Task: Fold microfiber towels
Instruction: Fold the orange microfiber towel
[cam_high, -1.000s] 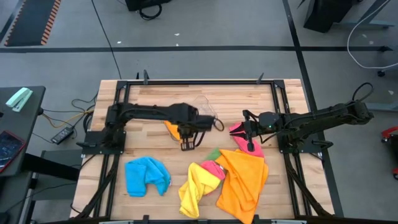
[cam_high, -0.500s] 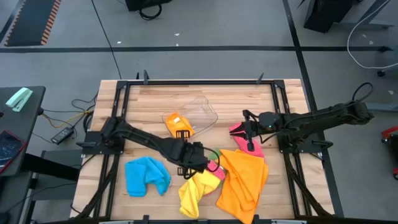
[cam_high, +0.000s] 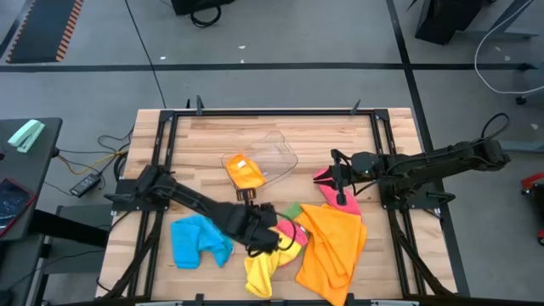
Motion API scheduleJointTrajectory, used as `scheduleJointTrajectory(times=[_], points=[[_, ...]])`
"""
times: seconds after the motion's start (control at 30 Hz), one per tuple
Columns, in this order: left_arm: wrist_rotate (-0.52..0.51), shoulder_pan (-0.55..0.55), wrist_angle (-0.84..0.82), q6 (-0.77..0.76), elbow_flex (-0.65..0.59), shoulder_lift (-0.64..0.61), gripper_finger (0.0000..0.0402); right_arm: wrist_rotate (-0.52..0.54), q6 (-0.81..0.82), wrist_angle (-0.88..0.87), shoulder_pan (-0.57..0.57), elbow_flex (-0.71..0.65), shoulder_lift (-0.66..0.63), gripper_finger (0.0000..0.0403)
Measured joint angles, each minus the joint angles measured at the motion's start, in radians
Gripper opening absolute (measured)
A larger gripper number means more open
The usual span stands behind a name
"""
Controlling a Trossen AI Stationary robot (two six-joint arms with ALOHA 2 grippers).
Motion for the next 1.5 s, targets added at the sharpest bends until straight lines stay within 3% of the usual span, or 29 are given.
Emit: scheduleJointTrajectory(times=[0.2,0.4,0.93,1.17,1.4,1.5], points=[[0.0,-0.045,0.066,-0.013,0.0,0.0,0.0029,-0.036,0.0,0.0,0.0,0.0,0.0,0.0045],[0.0,-0.085,0.129,-0.003,0.0,0.0,0.0019,-0.176,0.0,0.02,0.009,0.0,0.021,0.0045],[-0.081,-0.05,0.297,0.191,0.0,0.0,0.0021,-0.244,-0.157,0.236,0.223,0.0,0.254,0.0045],[-0.231,0.0,0.3,0.198,0.0,0.001,0.0013,-0.18,-0.085,0.235,0.314,0.032,0.343,0.0068],[-0.235,0.057,0.297,0.198,0.0,0.001,0.0026,0.005,-0.078,0.231,0.383,0.083,0.436,0.0147],[-0.235,0.068,0.296,0.197,0.0,0.001,0.0029,0.019,-0.054,0.207,0.386,0.11,0.463,0.0177]])
